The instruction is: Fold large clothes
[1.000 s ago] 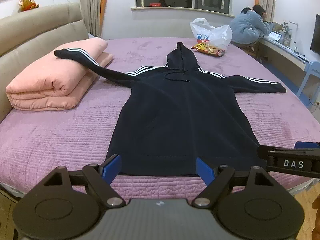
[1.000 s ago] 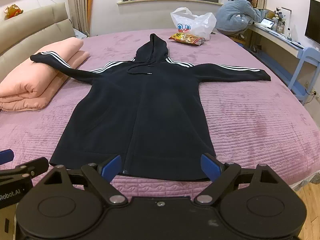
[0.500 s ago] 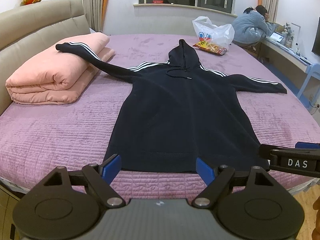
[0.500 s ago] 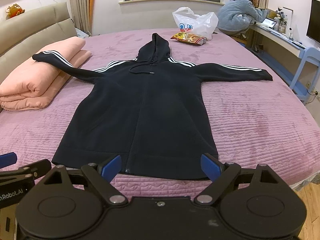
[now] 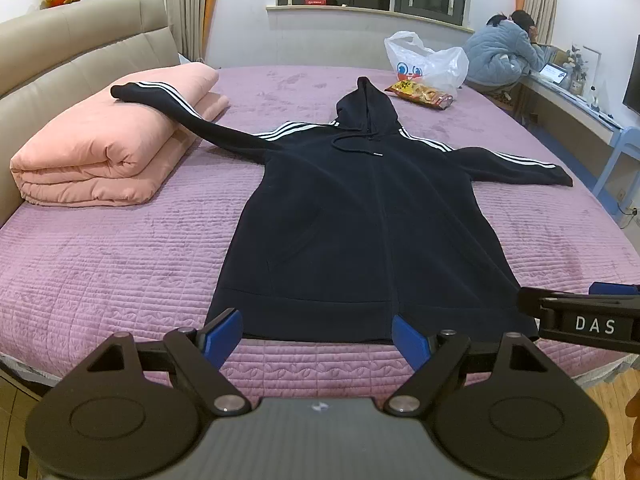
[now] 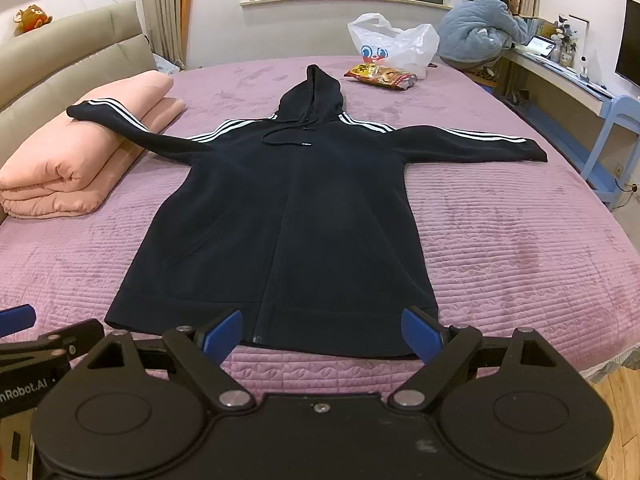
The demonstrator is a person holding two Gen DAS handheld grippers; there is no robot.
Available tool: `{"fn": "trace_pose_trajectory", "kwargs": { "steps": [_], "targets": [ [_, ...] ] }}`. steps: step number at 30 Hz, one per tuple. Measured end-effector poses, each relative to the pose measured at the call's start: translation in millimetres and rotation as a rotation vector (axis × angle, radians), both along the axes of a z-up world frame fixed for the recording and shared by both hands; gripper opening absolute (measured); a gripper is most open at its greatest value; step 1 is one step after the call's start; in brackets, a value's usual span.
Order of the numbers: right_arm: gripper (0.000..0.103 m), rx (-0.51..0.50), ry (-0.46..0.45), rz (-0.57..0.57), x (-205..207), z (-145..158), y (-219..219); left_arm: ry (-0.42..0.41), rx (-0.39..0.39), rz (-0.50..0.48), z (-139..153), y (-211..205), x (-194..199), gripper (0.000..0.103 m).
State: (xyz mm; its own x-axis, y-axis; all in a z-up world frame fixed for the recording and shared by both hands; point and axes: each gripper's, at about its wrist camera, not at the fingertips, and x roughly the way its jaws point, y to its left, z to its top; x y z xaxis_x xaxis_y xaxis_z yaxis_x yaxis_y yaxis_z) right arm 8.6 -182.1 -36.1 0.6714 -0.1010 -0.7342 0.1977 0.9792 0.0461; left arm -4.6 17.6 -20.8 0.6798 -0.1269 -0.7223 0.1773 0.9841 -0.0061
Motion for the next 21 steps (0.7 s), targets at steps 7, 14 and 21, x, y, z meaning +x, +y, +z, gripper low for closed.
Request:
{"fn": "trace_pose_trajectory", "kwargs": {
  "steps": [7,14,21],
  "targets": [
    [0.102,0.003,0.002,0.0,0.8,0.7,-0.1,0.003,-0.002,-0.004,0.9,0.7,0.1,0.084],
    [0.102,0.007,0.004,0.001,-0.3,1.9,0.4,0.003,-0.004,-0.004,2.2,0.6,-0.2,0.084],
    [0.102,0.011,0.003,0.003,-4.7,3.5,3.1,0.001,-0.011,-0.004,2.8,4.9,-0.2,0.084]
  ]
}}
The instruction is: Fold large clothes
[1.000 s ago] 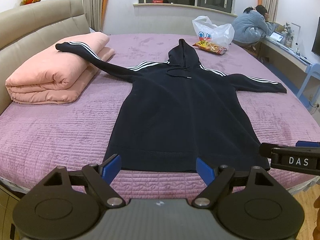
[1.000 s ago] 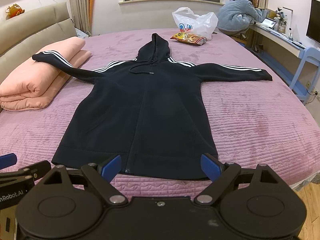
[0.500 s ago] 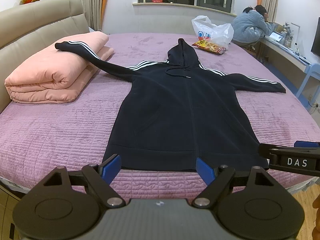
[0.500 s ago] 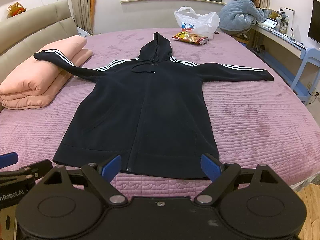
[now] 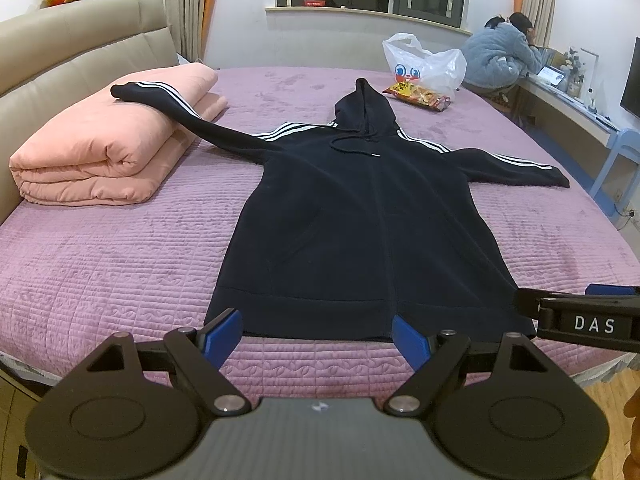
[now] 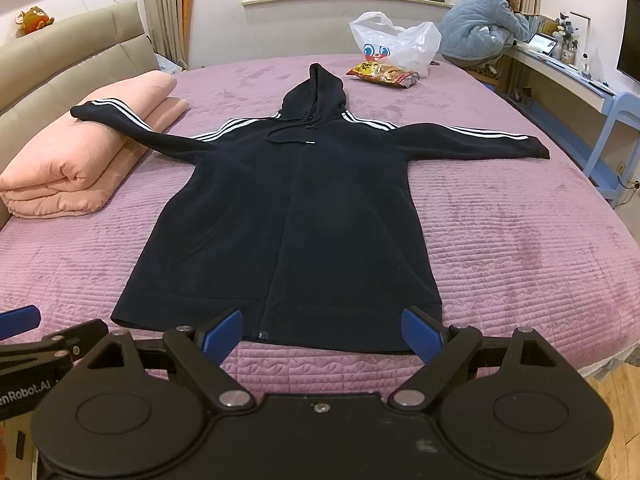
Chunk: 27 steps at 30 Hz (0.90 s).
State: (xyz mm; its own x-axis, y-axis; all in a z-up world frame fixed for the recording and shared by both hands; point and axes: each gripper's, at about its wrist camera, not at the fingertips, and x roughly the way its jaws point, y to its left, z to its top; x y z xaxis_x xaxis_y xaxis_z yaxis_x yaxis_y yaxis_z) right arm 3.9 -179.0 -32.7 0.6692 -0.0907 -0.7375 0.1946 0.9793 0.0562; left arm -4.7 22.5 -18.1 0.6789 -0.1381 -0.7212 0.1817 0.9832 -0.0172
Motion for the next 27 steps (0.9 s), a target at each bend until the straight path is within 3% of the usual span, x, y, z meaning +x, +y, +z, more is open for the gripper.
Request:
{"fn": "trace_pose_trajectory", "kwargs": {
  "steps": [12,19,23,27],
  "targets": [
    [0.102,0.006,0.022,-0.014,12,-10,-12,-0.009,0.008,-0.006,-8,-10,16,0.084],
    [0.102,0.02,0.077,-0.054,79,-48,-53,0.002,0.064,-0.04,-32,-53,99,0.084],
    [0.102,0.023,0.117,-0.077,142,-80,-80,0.015,0.039,-0.073,-60,-84,174,0.084],
    [0.102,0.087,0.116,-0.167,206,-111,-124,-0.037,-0.047,-0.119,-89,-110,241,0.083]
  ]
}}
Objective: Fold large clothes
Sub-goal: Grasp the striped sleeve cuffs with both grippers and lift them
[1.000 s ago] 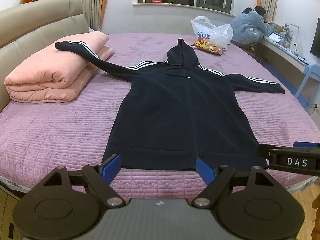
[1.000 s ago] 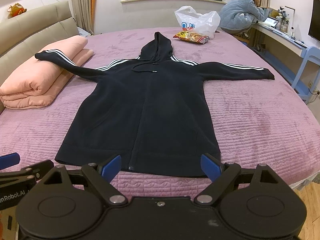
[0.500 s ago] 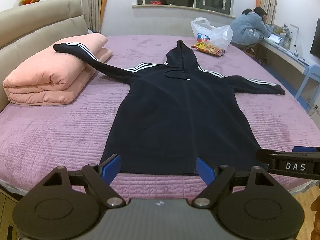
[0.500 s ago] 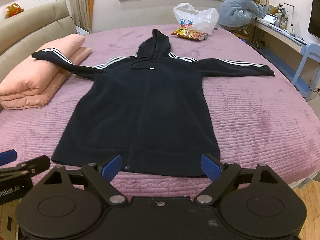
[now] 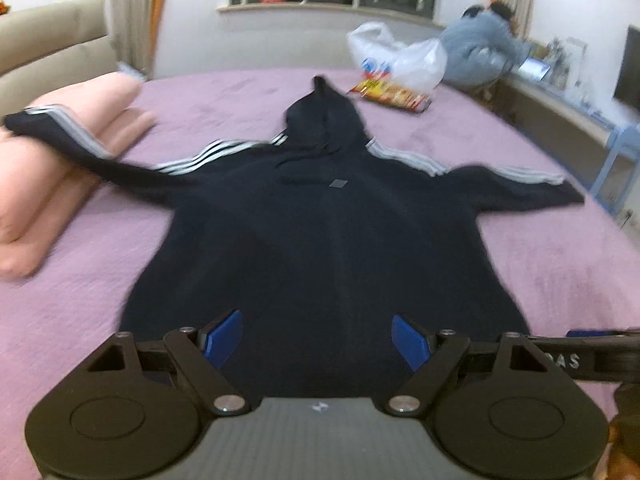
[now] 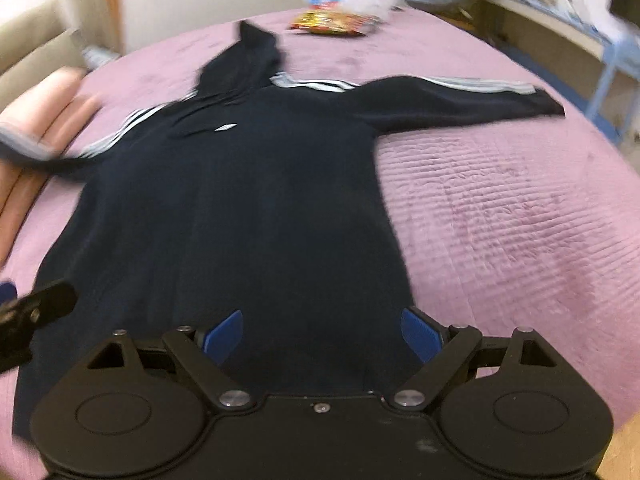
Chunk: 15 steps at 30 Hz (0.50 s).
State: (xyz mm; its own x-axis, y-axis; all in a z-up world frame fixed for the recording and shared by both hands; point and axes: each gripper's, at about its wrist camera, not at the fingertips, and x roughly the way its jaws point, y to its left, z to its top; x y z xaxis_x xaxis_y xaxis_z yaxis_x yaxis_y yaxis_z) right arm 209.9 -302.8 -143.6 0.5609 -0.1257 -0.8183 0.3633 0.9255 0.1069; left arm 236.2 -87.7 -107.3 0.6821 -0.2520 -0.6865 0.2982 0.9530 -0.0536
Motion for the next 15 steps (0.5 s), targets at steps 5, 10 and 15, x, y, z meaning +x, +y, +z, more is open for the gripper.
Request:
{"fn": "trace_pose_trajectory", "kwargs": {
  "steps": [5,10,15],
  "targets": [
    [0.102,0.062,0.004,-0.13,44,-11,-66,0.017,-0.041,-0.033,-3,-36,58,0.083],
    [0.102,0.031,-0.002,-0.21,62,5,-140,0.057,-0.043,-0.053,13,-68,96,0.083],
    [0.102,-0.005,-0.072,-0.302,84,25,-239,0.106,-0.049,-0.057,28,-104,135,0.083]
  ]
}}
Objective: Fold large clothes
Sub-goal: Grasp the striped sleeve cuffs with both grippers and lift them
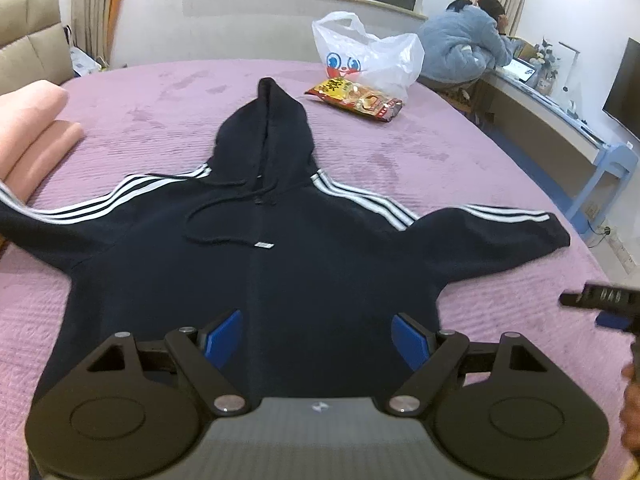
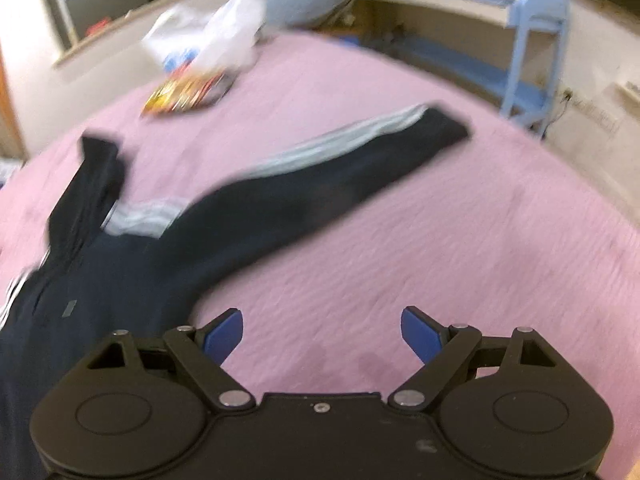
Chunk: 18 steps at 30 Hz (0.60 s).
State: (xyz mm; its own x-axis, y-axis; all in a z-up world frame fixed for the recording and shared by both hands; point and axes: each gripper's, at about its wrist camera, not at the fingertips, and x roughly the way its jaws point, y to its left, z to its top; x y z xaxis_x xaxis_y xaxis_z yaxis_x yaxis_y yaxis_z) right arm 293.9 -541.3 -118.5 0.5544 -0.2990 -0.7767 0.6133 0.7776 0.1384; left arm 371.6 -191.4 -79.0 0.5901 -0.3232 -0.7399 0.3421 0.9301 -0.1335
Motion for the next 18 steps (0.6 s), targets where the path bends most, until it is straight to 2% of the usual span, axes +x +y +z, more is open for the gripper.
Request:
{"fn": "trace_pose_trajectory", "kwargs": {
  "steps": [5,8,11,13,15,18],
  "targets": [
    [0.1,-0.007,-0.076,-0.086,39,-5,-116,-0.019,0.036,-0.016,-1,-50,45,0.084],
    [0.096,0.07,-0.092,-0.117,70,-24,-178,-0.038,0.061,-0.039,-13,-87,90,0.083],
    [0.096,0.104,-0.061,-0.156,101,-53,-233,0.0,0.053,-0.062,-35,-121,145,0.081],
    [0.096,0.133,-0.046,-0.187,116,-72,-259,0.06,0.027,-0.076,-55,-139,182,0.066],
    [0.096,0.17,-0.04,-0.217,124,-89,-278,0.123,0.009,-0.088,-76,-149,209,0.056],
    [0.097,0.235,-0.054,-0.247,133,-109,-295,0.172,-0.011,-0.131,-95,-166,233,0.054]
  ]
}}
